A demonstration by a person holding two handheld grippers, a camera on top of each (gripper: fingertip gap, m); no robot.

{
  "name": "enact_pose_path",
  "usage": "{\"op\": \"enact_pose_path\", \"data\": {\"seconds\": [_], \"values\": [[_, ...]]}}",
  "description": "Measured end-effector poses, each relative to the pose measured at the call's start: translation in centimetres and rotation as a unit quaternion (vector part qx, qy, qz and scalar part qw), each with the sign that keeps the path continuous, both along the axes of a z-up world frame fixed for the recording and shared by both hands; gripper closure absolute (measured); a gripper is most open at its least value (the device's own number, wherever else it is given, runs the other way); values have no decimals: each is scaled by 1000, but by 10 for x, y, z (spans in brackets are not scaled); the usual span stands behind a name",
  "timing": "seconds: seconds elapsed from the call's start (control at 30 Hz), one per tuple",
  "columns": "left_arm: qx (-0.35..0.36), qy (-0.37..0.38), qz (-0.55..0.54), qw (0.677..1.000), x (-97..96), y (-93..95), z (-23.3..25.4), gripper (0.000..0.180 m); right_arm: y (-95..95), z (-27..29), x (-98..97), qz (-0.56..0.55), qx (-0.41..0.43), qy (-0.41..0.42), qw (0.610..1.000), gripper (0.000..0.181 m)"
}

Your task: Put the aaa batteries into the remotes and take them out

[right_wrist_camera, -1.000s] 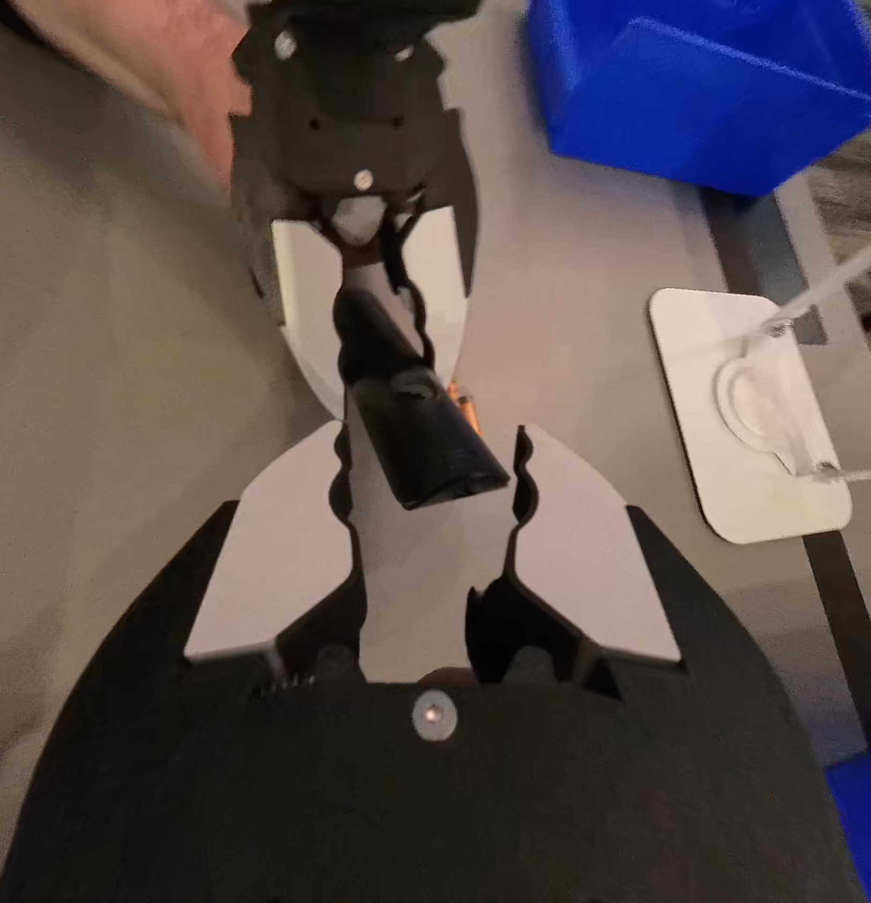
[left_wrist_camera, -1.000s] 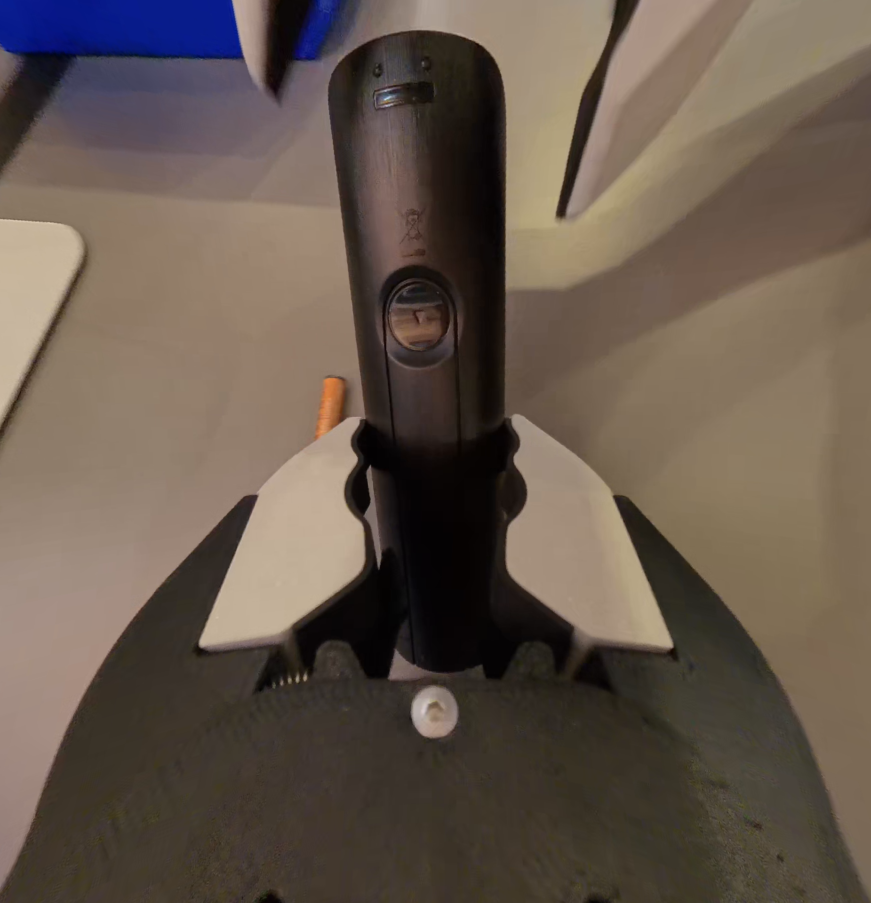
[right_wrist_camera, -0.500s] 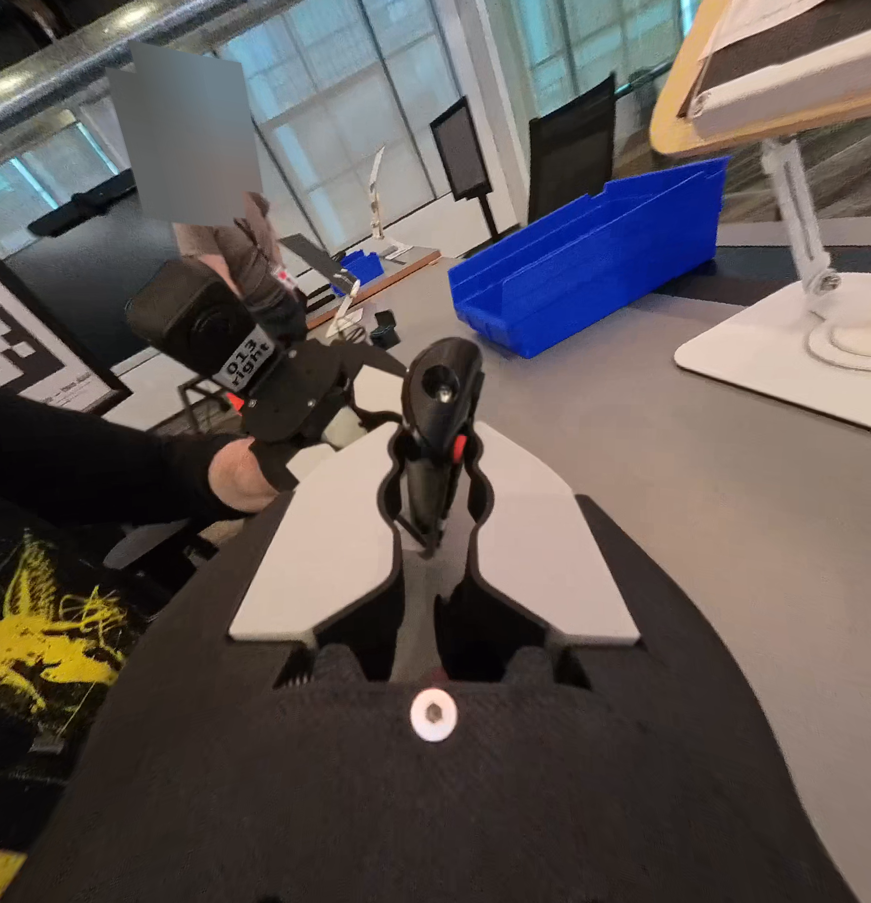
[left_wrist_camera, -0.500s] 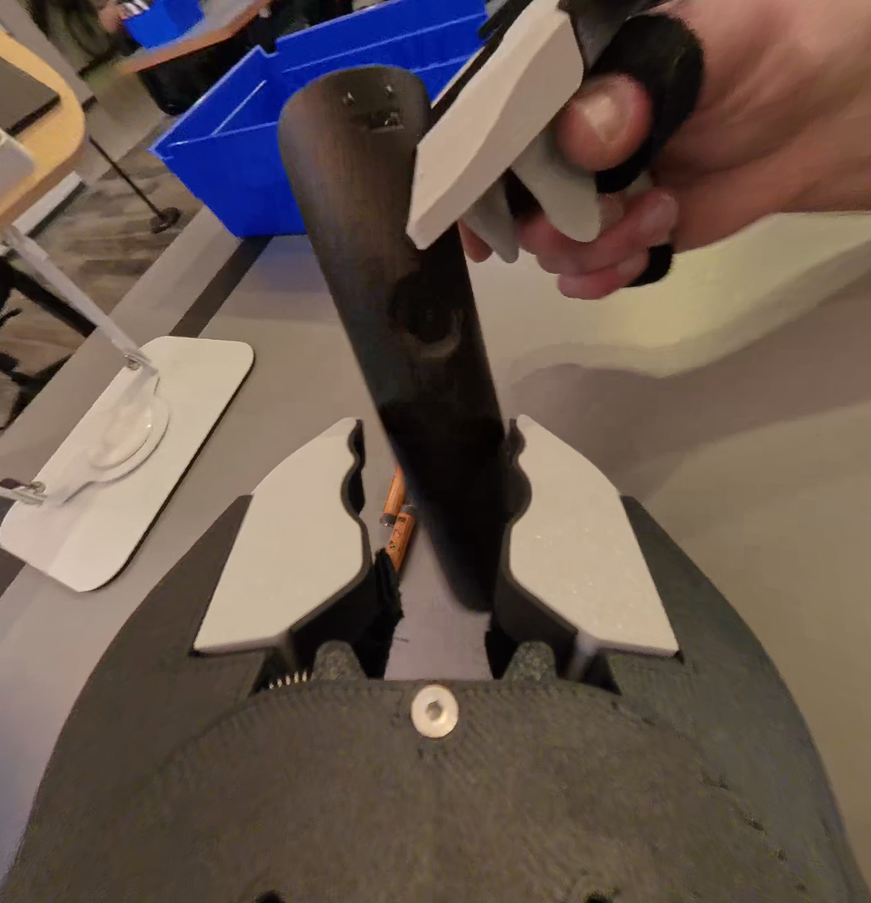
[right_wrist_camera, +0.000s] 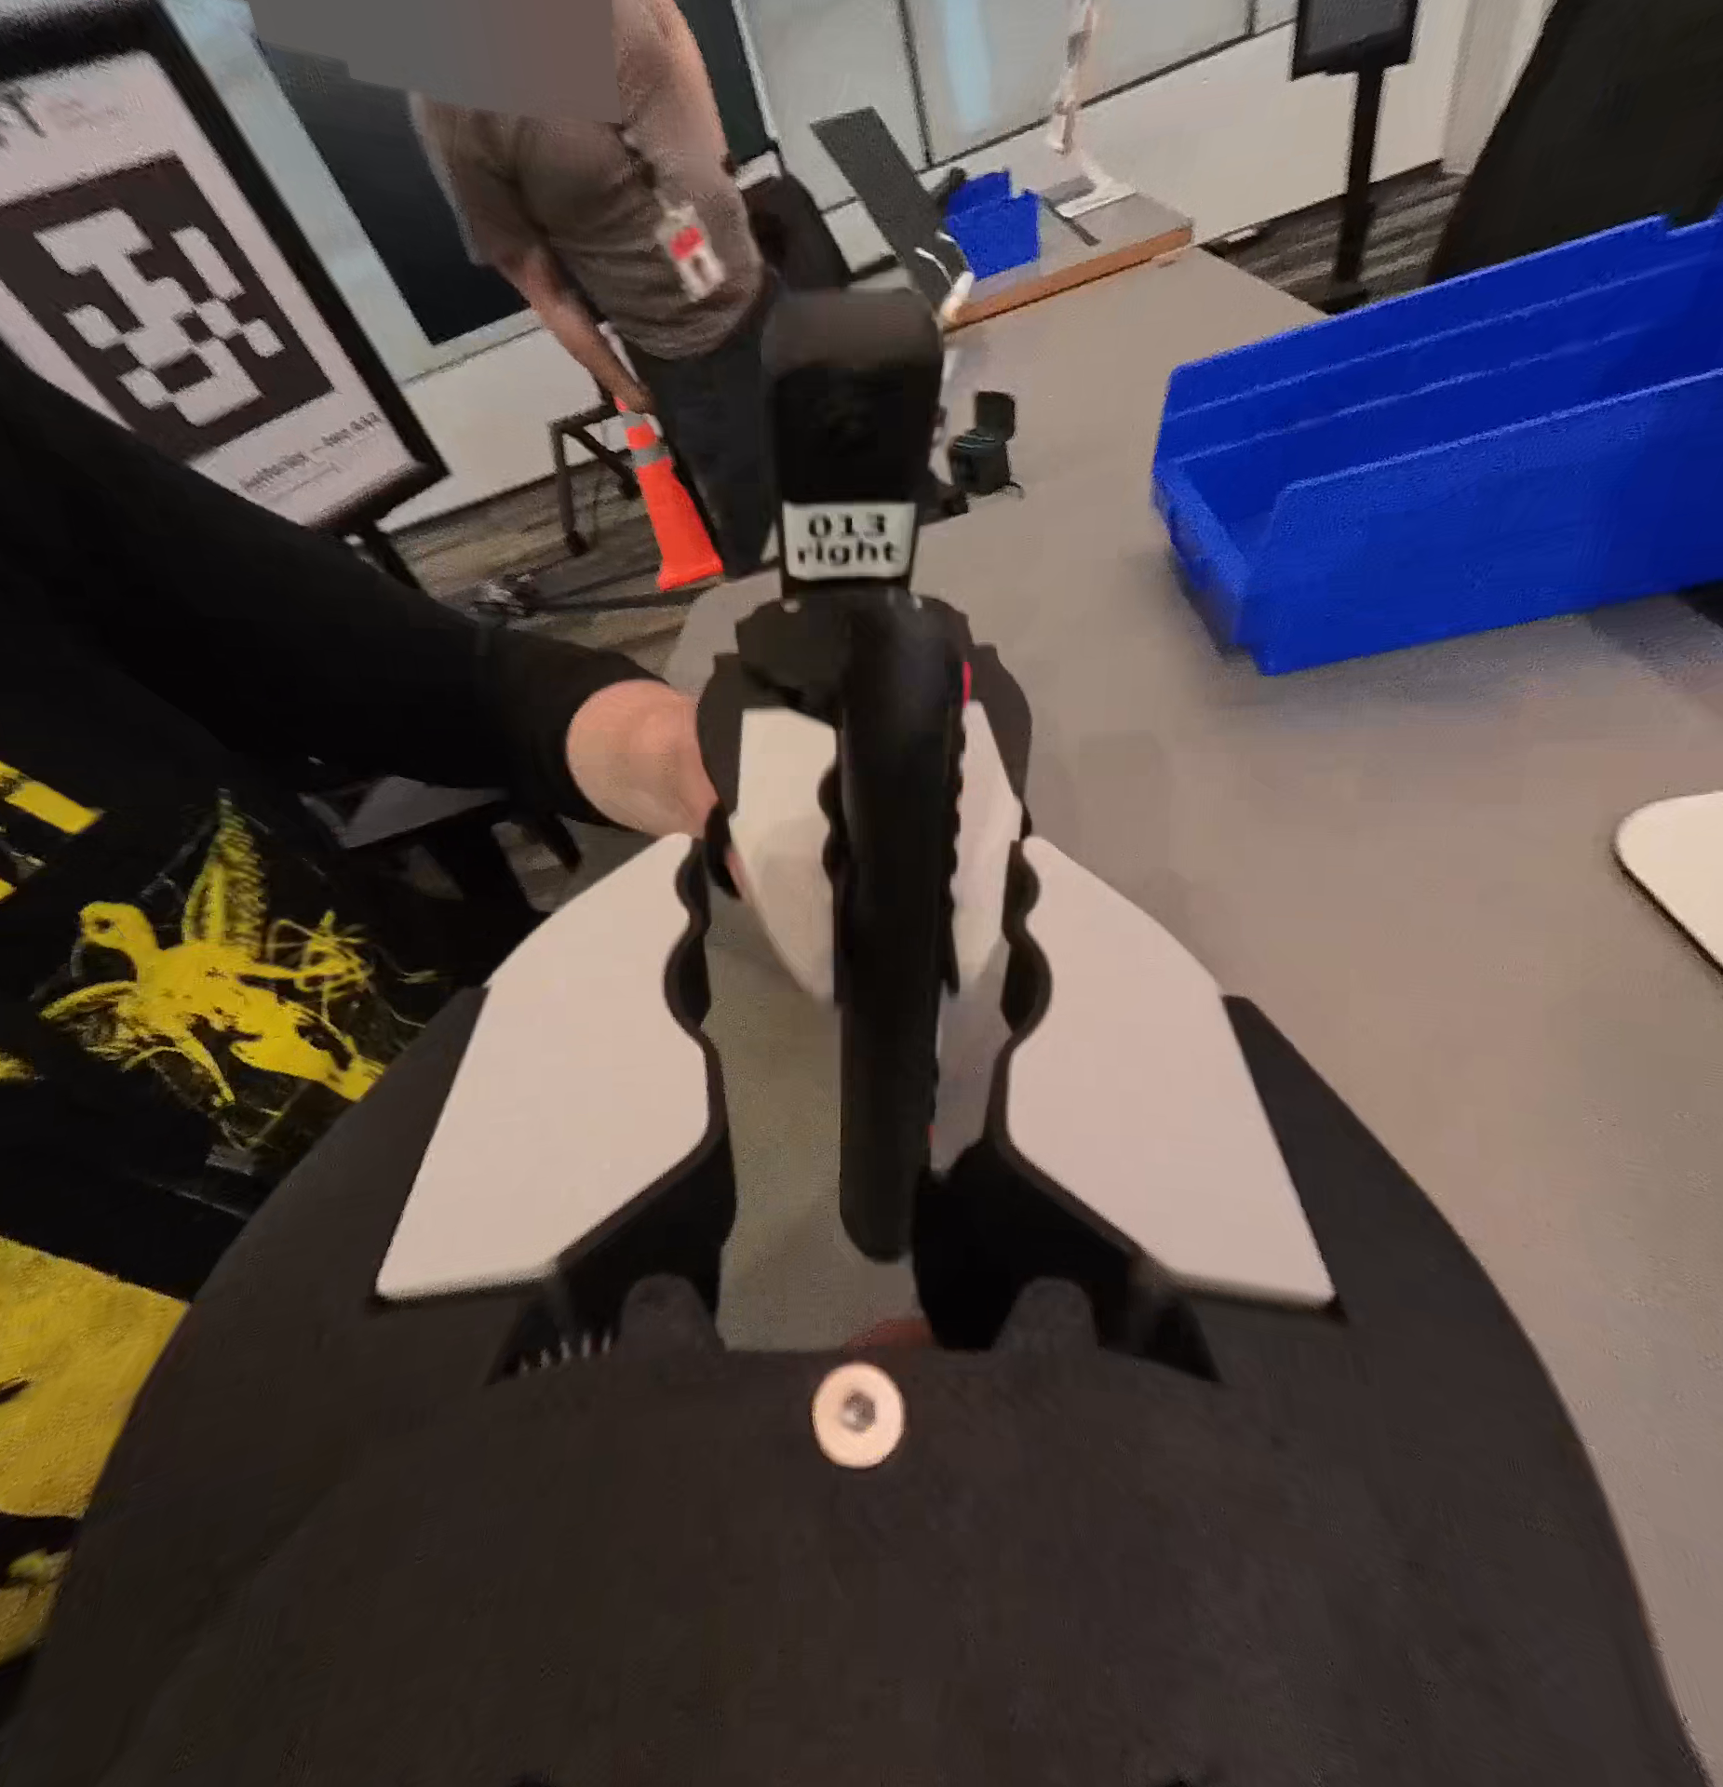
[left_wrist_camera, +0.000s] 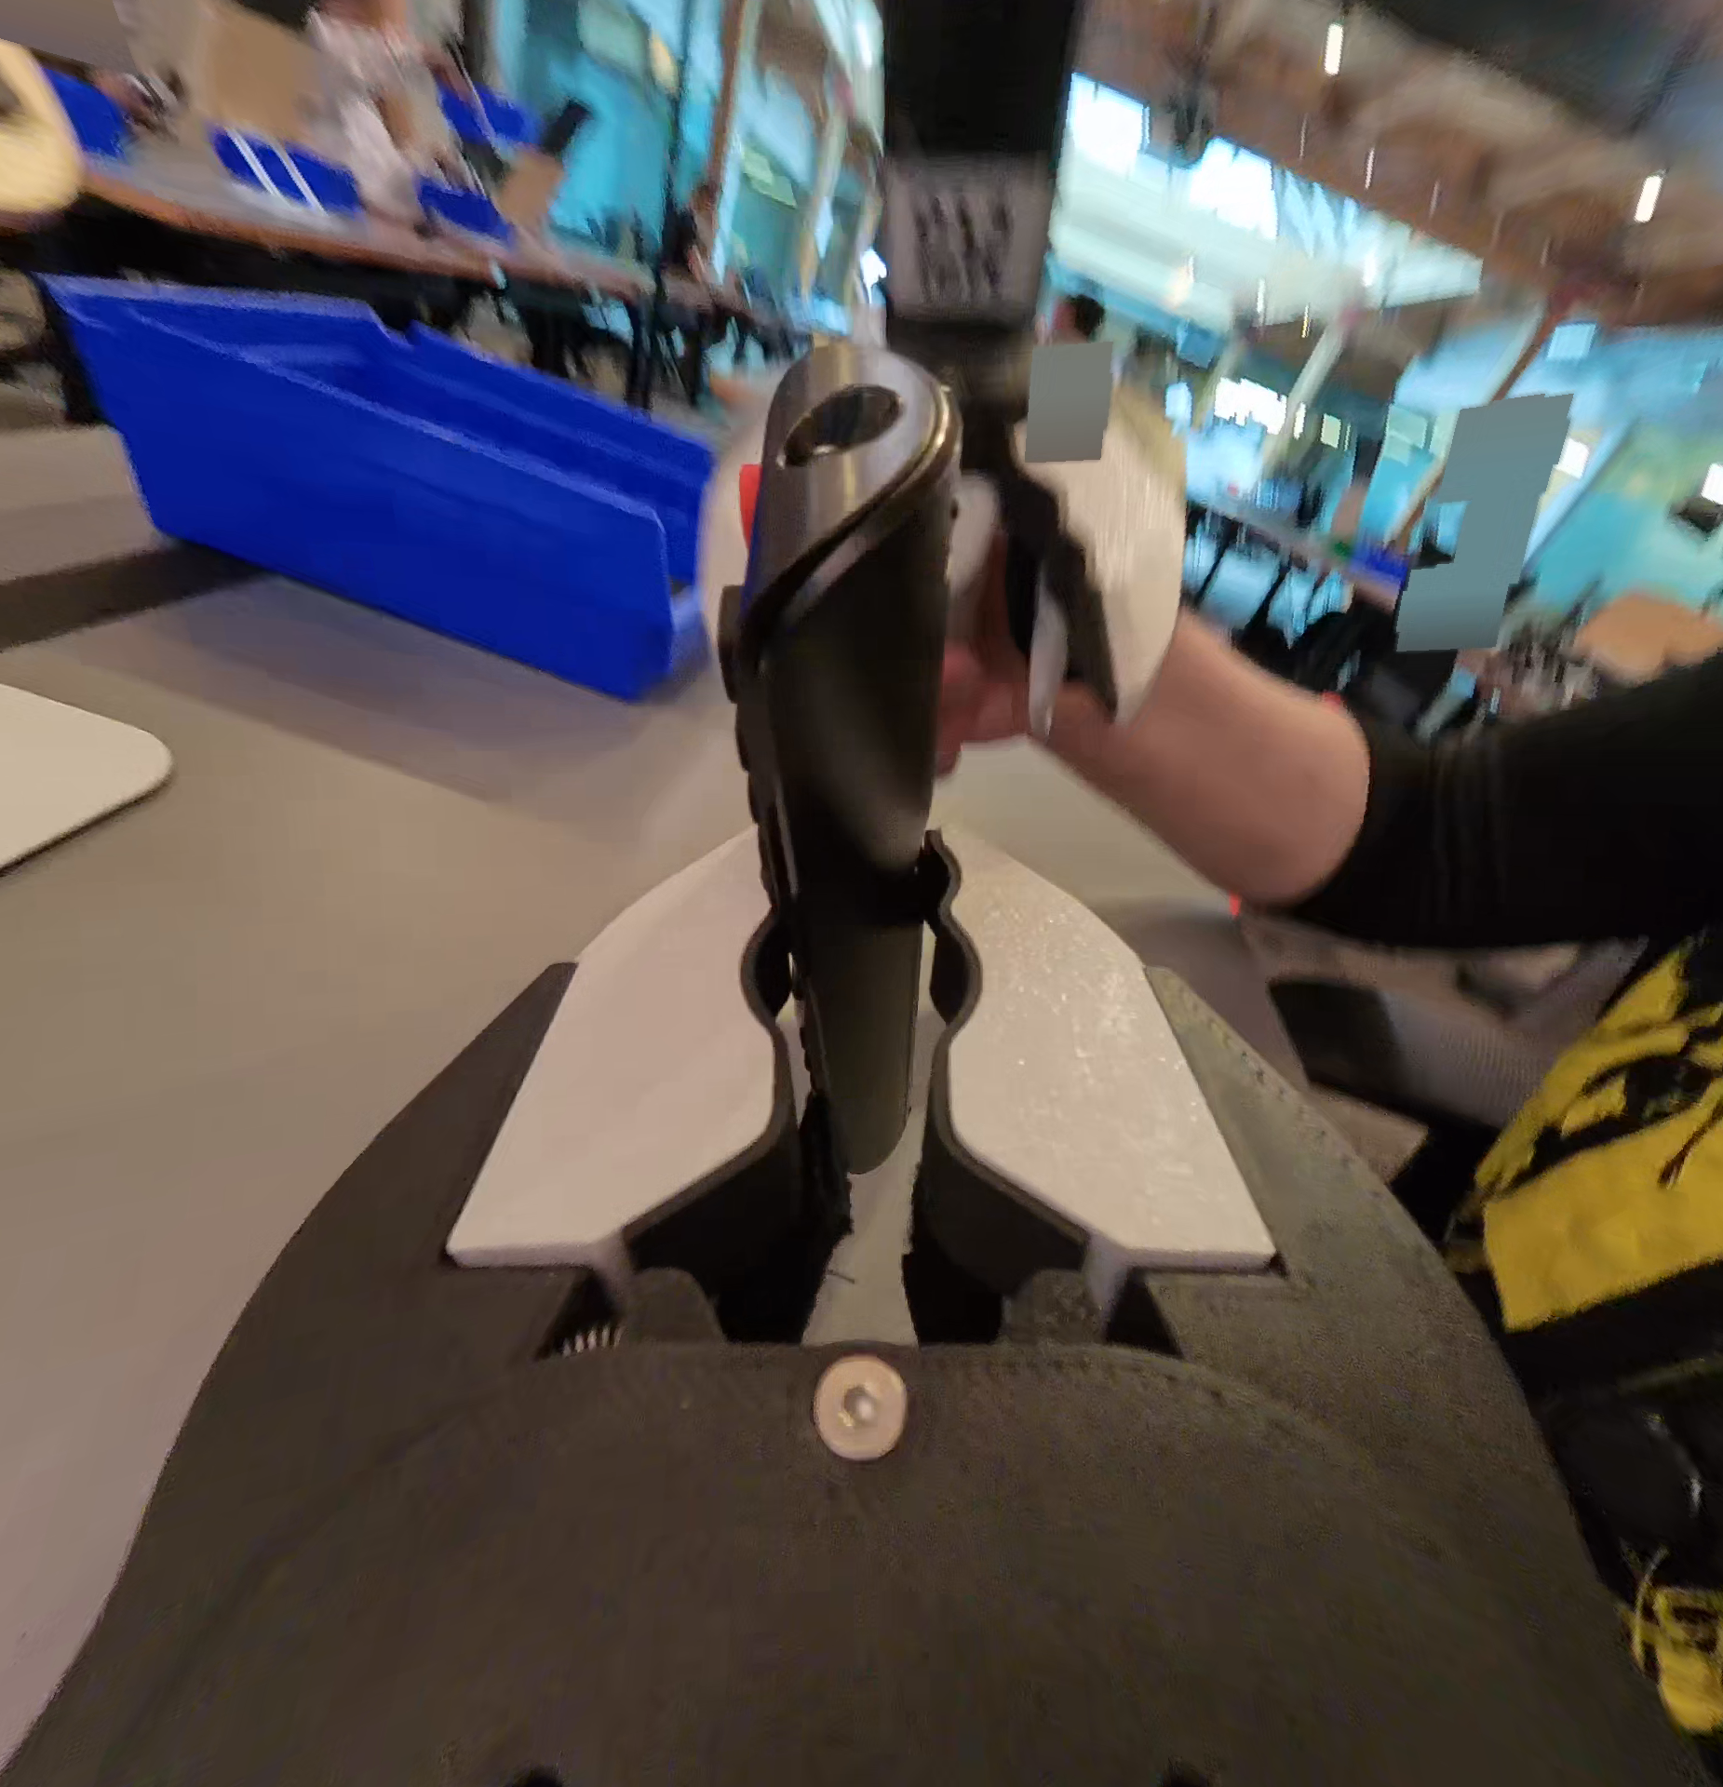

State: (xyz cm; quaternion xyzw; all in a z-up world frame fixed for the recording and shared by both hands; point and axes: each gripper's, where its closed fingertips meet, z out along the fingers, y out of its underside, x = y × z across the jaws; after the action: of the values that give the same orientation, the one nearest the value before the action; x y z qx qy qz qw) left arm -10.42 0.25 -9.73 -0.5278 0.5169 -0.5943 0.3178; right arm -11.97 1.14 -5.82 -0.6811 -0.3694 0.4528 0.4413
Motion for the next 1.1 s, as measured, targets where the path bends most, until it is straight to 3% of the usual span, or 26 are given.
{"op": "enact_pose_path", "data": {"seconds": [0.13,0.2,0.3,0.43,0.7,0.8,0.93,1.1], "values": [[-57,-74,6,996,-10,13,27,154,-13,-29,7,-15,-23,8,1000,120],[-67,-99,-7,993,-9,7,35,154,-17,-44,1,-5,-36,7,999,128],[-68,-102,-16,992,-5,-2,38,154,-25,-57,-16,29,-43,3,999,156],[-27,-117,-20,993,-9,-7,45,151,-32,-49,-19,70,-42,25,996,156],[89,-219,-94,967,-32,-24,88,104,-70,-32,-11,268,-99,85,954,157],[114,-219,-159,956,-32,-49,87,104,-86,-40,-14,345,-145,60,926,157],[118,-225,-227,940,-36,-73,84,119,-100,-39,-17,422,-180,57,887,157],[117,-232,-235,937,-37,-76,84,120,-101,-38,-14,456,-199,52,866,157]]}}
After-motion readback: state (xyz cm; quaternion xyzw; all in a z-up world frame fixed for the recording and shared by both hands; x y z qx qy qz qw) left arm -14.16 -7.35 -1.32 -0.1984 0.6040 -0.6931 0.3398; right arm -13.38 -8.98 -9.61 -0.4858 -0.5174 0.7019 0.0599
